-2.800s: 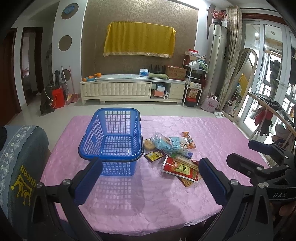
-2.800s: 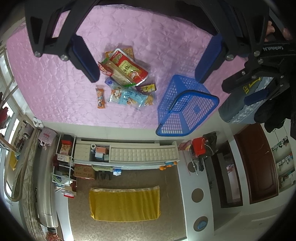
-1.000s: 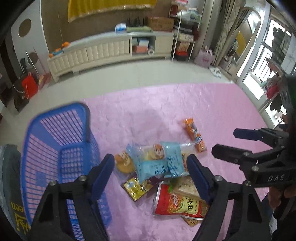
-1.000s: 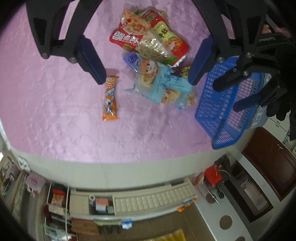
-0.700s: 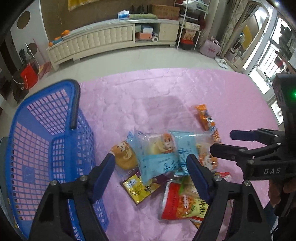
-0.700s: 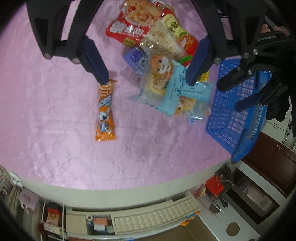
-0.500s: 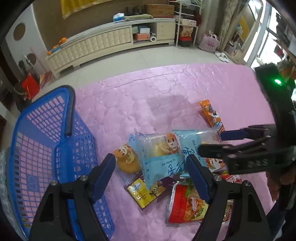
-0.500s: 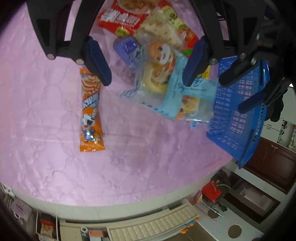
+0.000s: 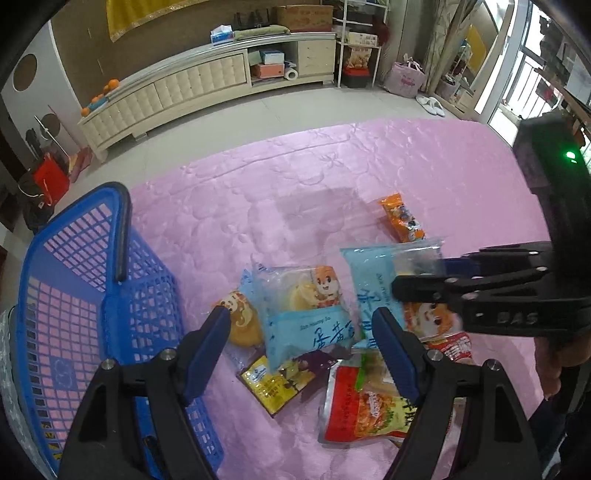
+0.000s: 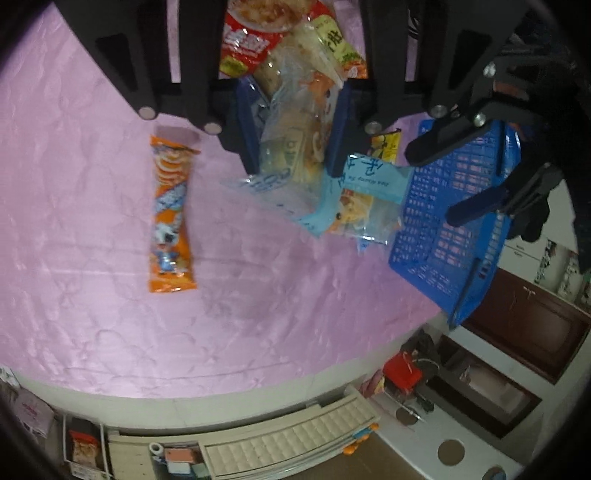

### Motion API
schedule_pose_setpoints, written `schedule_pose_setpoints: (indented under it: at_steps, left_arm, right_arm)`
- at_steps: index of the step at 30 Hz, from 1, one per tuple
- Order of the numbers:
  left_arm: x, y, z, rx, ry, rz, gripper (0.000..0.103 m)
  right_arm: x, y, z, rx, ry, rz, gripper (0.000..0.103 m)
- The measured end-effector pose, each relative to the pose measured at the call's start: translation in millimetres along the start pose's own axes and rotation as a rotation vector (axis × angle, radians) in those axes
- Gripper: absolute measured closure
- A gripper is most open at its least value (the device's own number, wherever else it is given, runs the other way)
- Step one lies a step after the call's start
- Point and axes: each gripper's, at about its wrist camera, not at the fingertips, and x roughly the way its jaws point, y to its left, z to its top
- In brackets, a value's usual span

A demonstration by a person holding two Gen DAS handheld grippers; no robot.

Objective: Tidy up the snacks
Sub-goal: 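Grasp a clear bread bag with the right tool while the left tool grasps the light-blue Dan Huang Su bag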

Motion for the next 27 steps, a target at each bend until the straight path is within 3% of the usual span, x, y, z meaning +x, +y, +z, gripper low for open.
schedule_pose_setpoints:
  at_steps: [8, 15, 21, 27]
  left_arm:
    - [19.5, -5.0, 13.1, -0.038, 0.067, -0.015, 0.025]
    - [60.7, -10.3, 10.9, -0.033, 0.153, 0.037, 0.025]
    - [83.8, -23.0, 10.3, 0.045, 0.183, 0.109, 0.025]
    - [99.1, -23.8, 13.4, 0.045, 0.205, 0.088, 0.024]
  right_arm:
    - [-26.6, -18.0, 2.9, 0.034, -0.046, -0.031, 0.062]
    - [-17.6, -28.4, 4.4, 0.044, -0.039, -0.033, 0.062]
    - [-11.5, -34.0, 4.3, 0.058, -0.030, -0.030, 0.062]
    - [-3.4, -40.2, 4.8, 0.074, -0.022, -0.017, 0.062]
